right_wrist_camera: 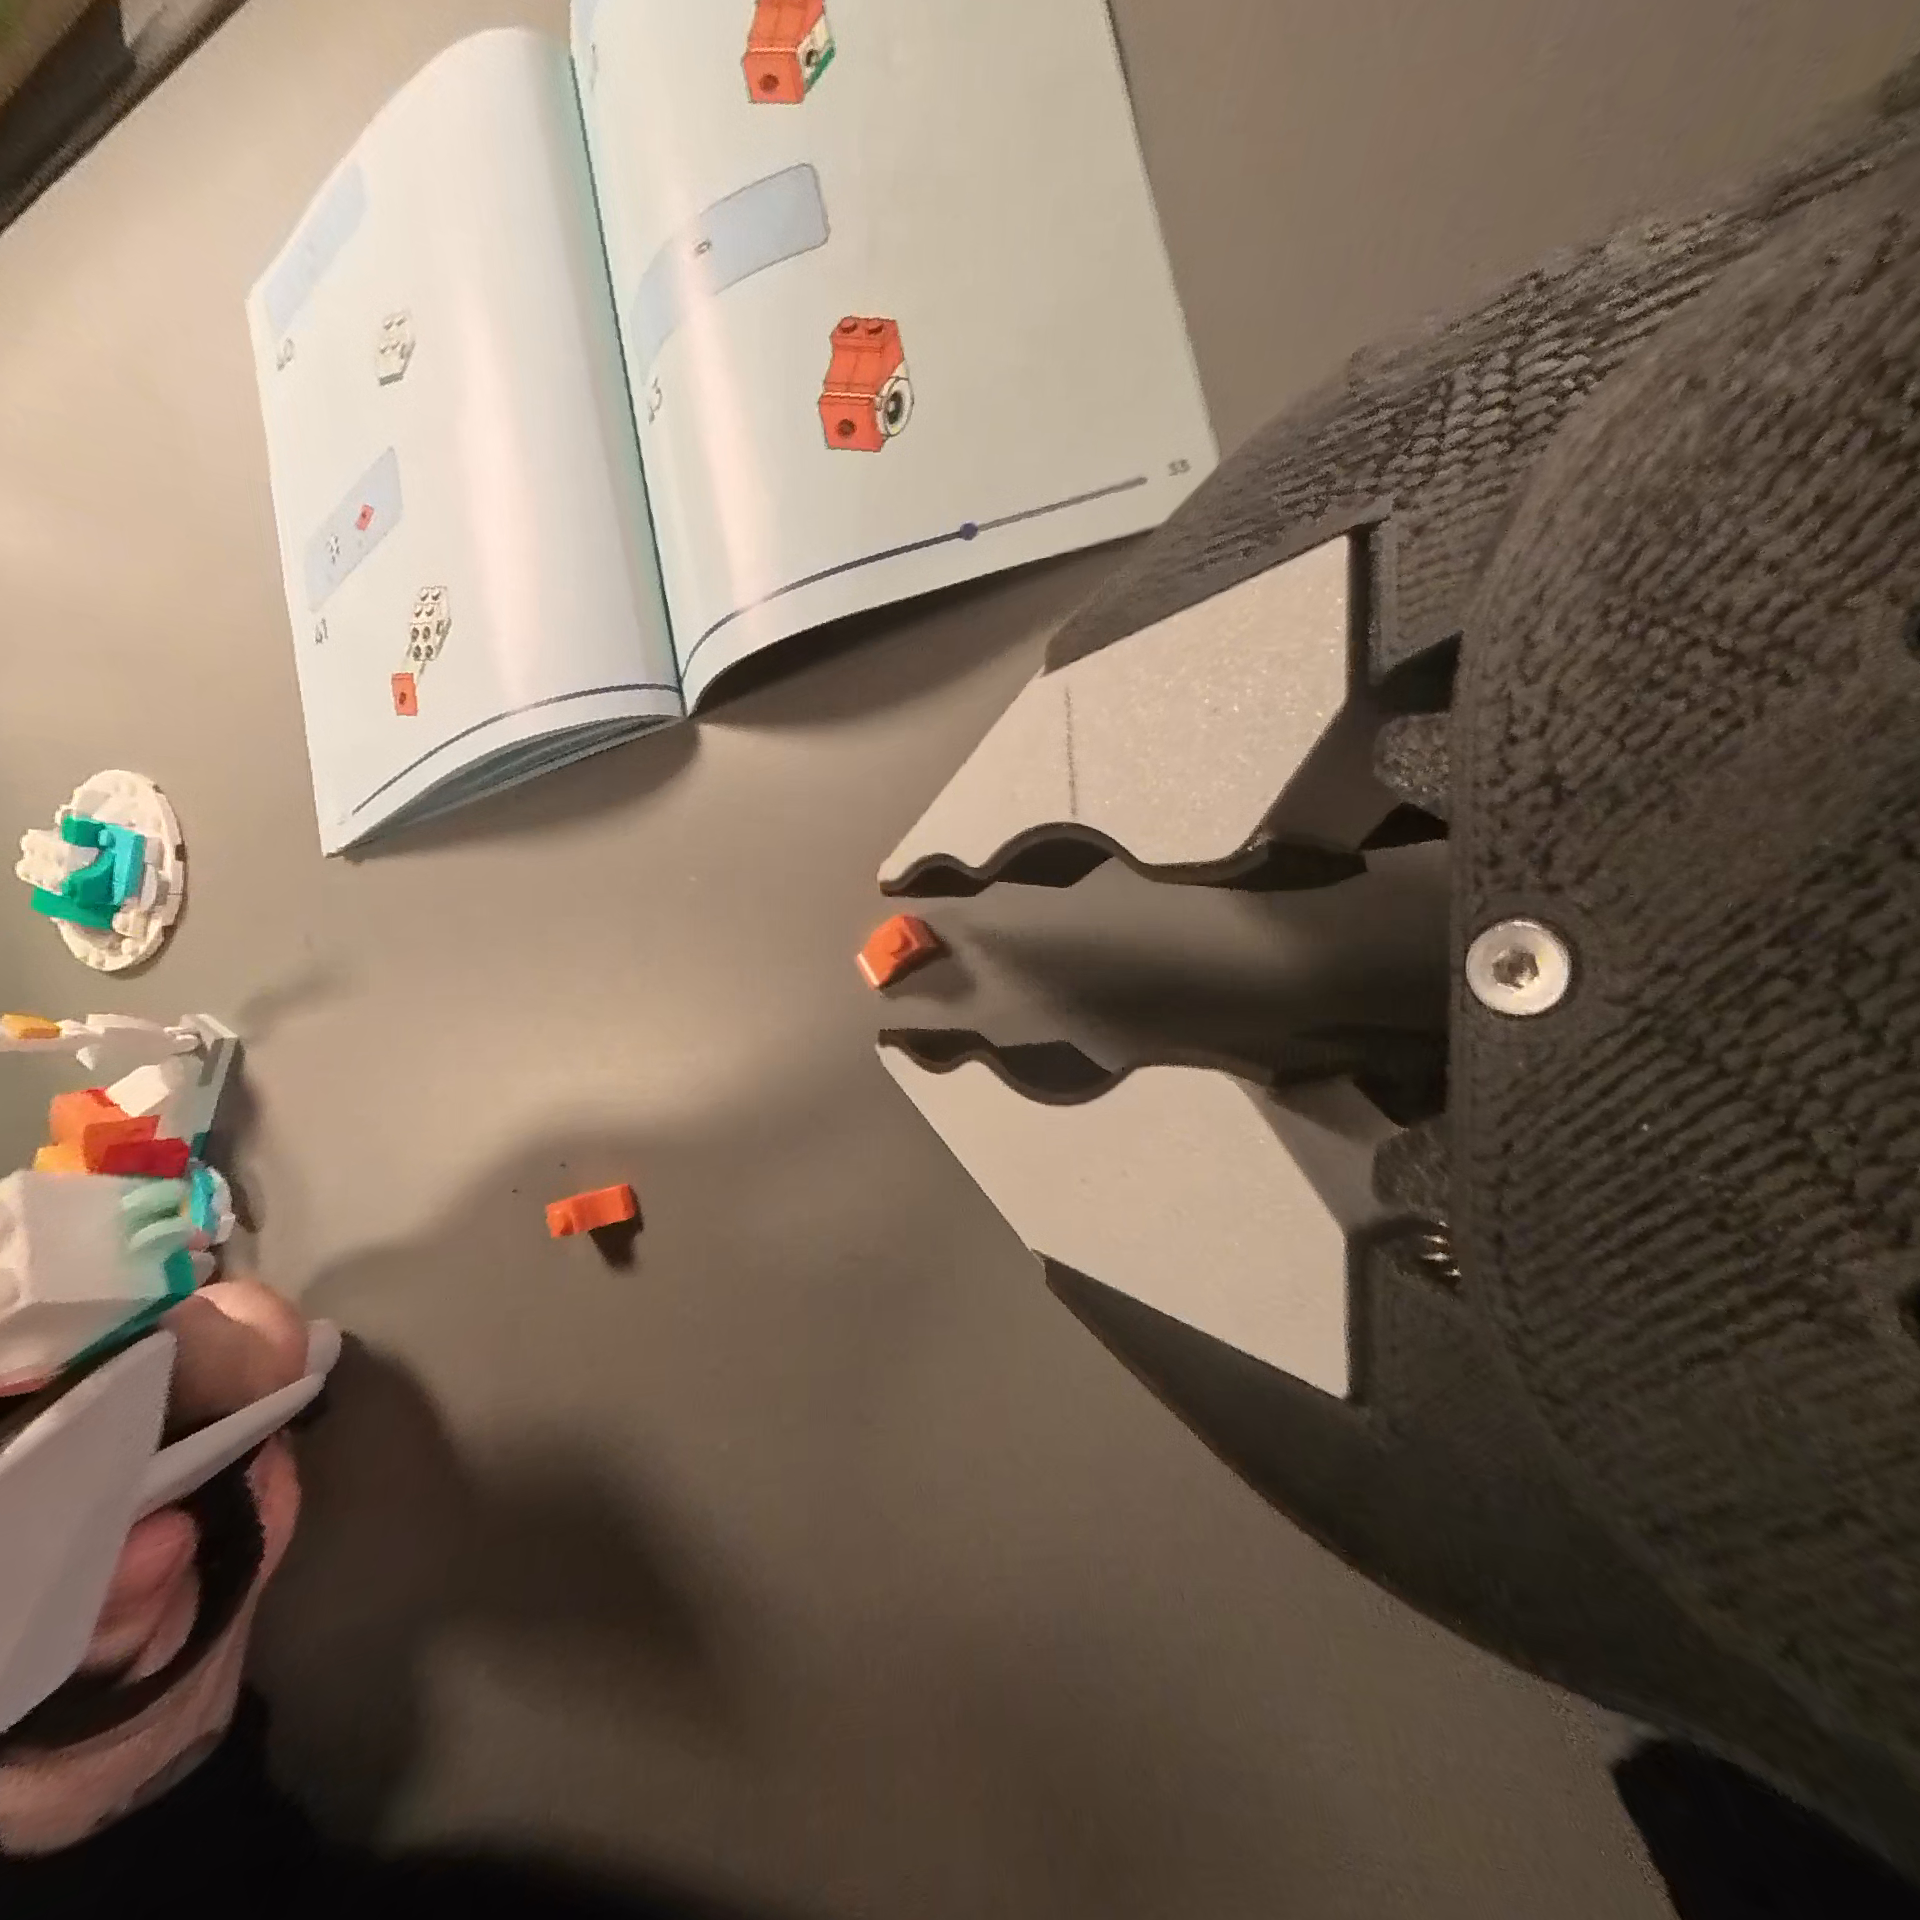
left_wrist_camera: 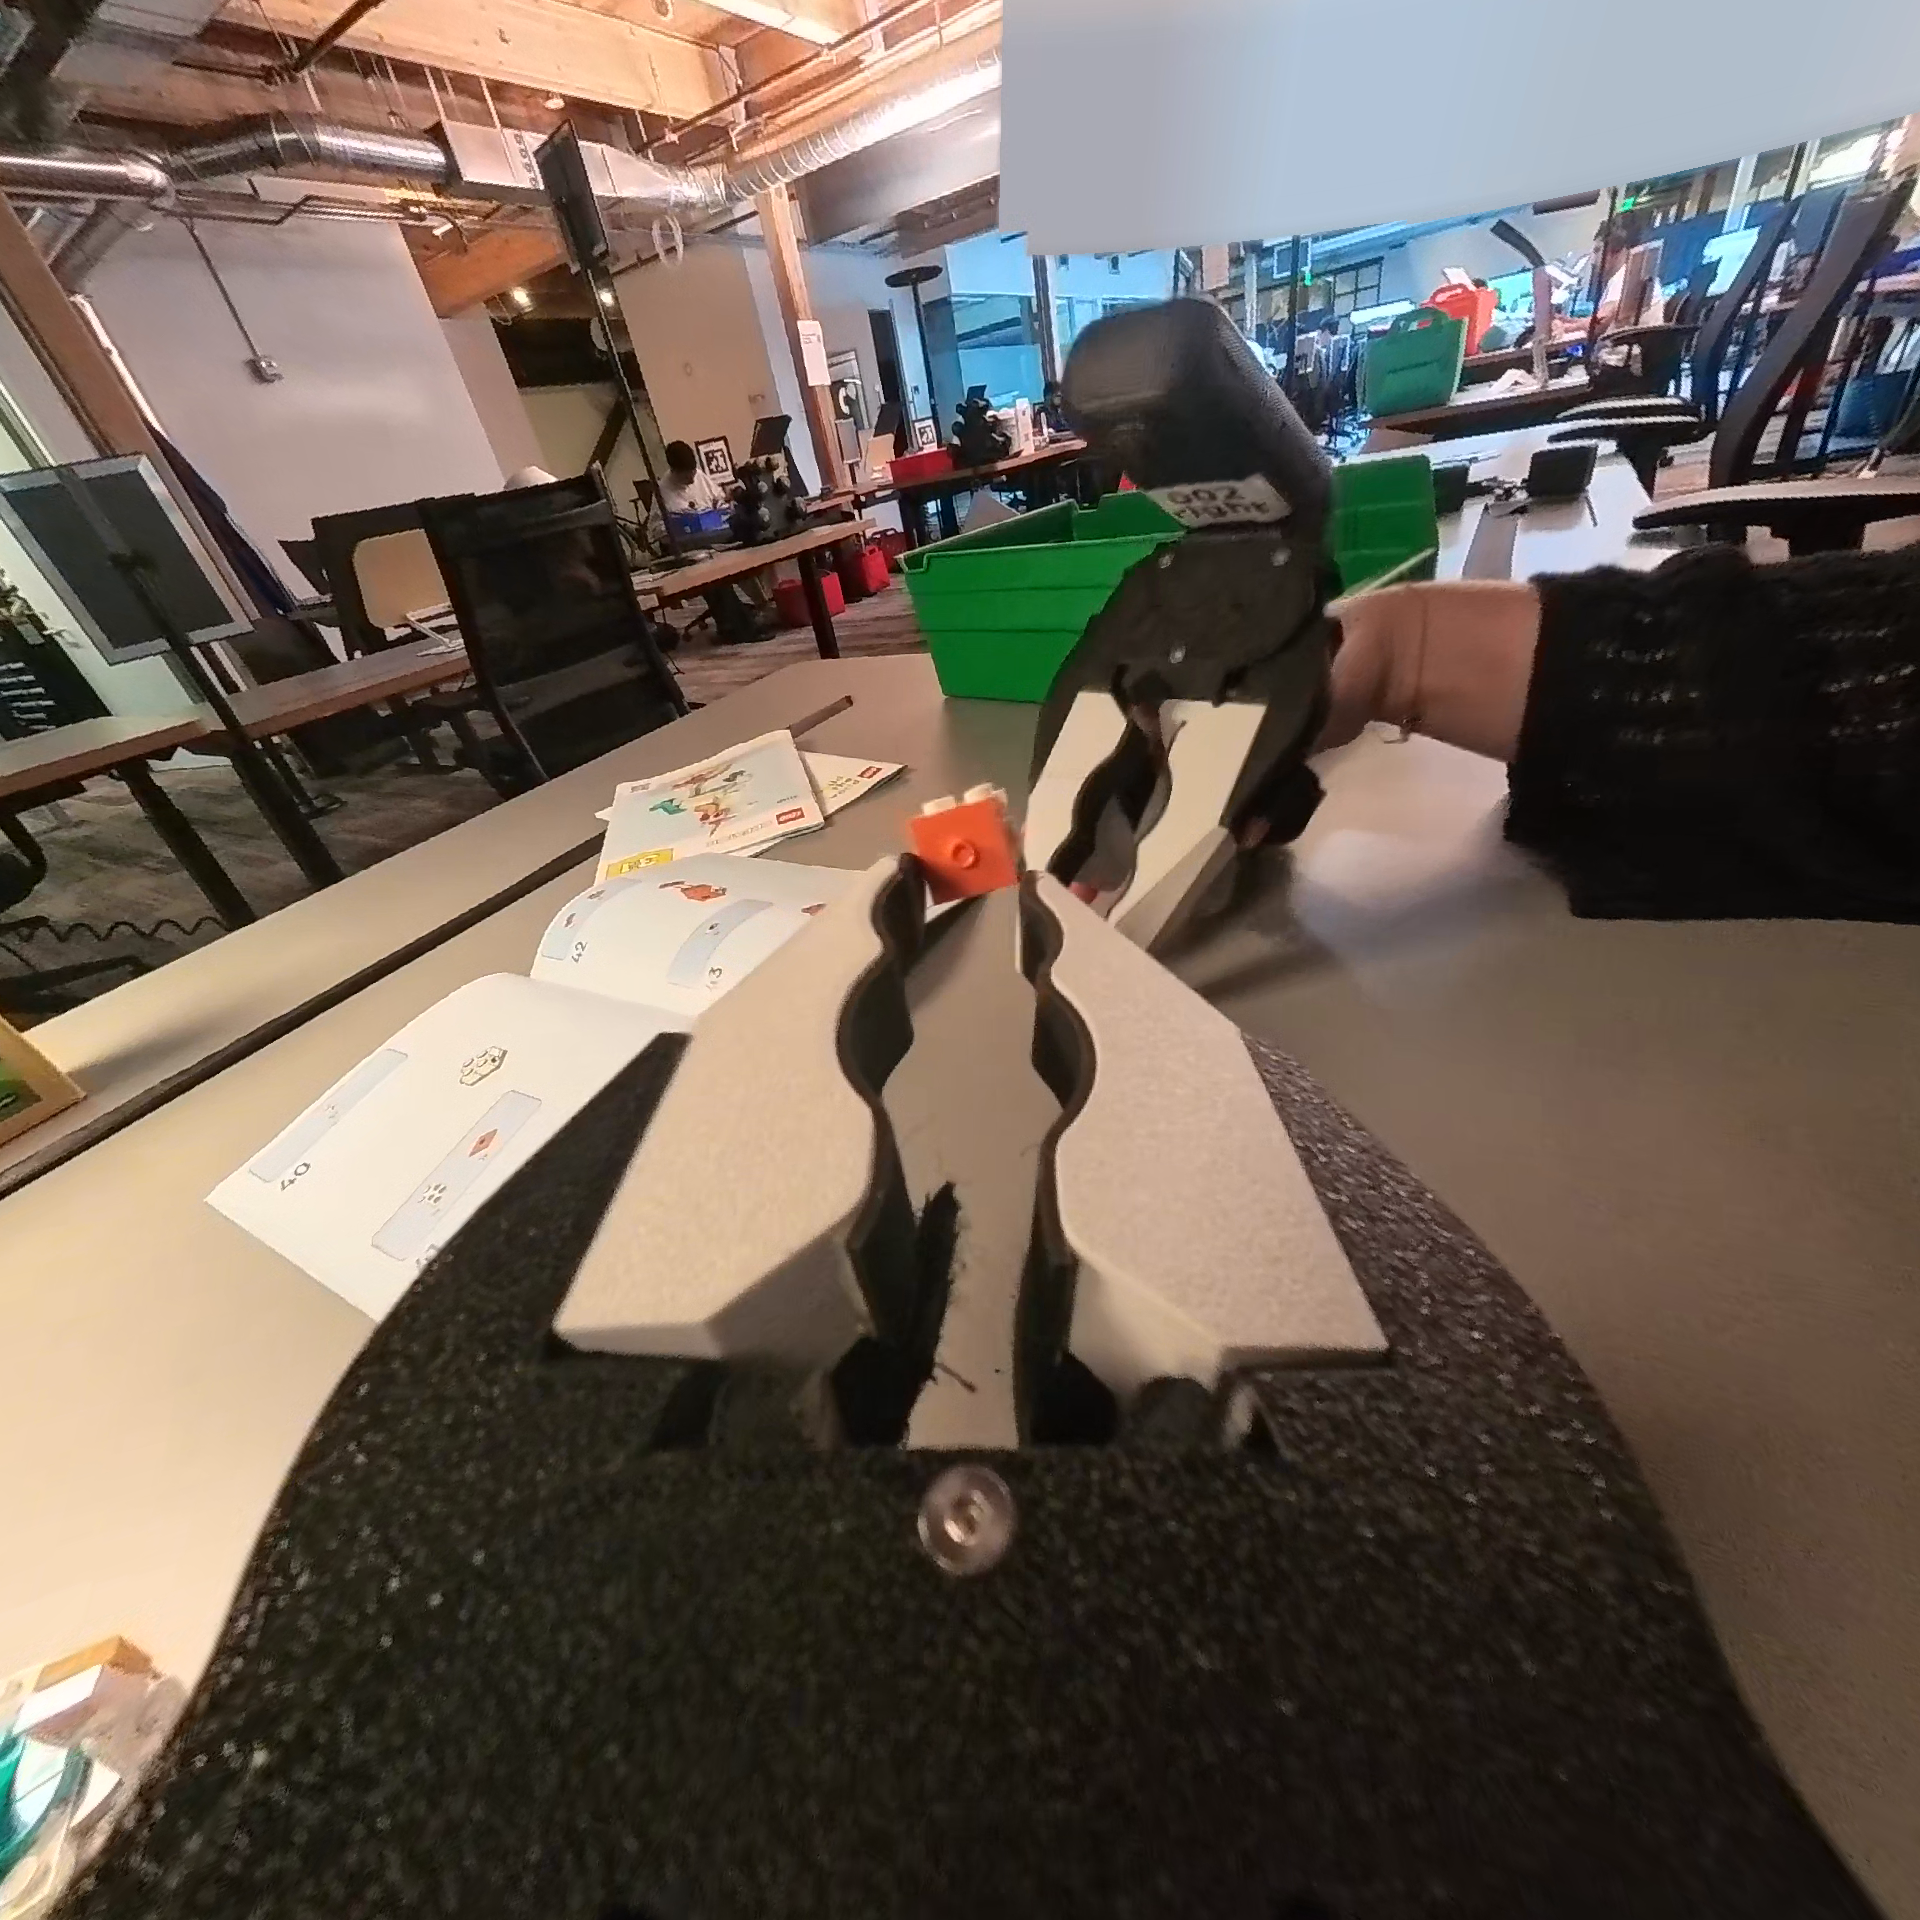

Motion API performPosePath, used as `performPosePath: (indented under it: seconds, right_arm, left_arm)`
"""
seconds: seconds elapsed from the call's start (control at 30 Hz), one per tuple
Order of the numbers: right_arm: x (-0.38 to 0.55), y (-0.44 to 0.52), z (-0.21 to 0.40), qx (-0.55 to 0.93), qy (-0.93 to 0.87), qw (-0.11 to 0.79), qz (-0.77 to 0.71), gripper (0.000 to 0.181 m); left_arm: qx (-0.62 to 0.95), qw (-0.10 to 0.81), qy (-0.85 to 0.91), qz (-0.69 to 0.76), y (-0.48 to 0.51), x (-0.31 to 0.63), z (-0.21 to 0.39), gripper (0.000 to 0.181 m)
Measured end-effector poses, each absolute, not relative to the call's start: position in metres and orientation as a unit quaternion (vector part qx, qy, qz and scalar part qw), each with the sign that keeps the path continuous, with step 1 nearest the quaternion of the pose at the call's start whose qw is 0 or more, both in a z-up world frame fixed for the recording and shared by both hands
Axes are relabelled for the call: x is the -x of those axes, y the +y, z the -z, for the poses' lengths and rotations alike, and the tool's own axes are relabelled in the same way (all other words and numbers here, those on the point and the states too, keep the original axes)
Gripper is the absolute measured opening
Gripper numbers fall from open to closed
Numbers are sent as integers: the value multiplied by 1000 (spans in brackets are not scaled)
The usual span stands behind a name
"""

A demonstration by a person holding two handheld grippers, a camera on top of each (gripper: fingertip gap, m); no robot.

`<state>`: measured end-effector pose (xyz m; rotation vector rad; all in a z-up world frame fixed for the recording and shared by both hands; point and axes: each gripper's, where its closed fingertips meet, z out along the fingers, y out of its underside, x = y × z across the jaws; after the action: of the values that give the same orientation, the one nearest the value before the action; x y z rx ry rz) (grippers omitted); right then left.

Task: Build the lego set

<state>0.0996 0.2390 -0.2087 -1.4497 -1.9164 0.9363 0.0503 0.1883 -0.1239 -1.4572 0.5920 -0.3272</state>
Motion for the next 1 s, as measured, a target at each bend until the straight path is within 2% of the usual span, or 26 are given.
performPosePath:
  seconds: [0.03,0.17,0.33,0.4,0.6,0.8,1.0]
  right_arm:
    - [-98,239,210,537,-718,281,-342,24]
    - [-95,237,216,530,-730,280,-329,24]
    - [-98,237,217,531,-733,275,-324,7]
    - [-99,239,212,533,-727,283,-328,7]
    - [-83,216,128,483,-681,334,-437,6]
    - [-75,175,70,420,-723,275,-475,6]
    - [-70,160,70,411,-779,231,-413,6]
  left_arm:
    - [652,694,266,147,188,-51,124,15]
    - [649,696,268,151,187,-52,123,15]
    - [645,699,267,155,186,-52,121,15]
    - [633,709,268,162,183,-53,116,15]
    - [595,730,278,191,173,-60,103,15]
    - [573,740,299,186,165,-64,97,15]
    - [559,747,310,183,157,-67,90,15]
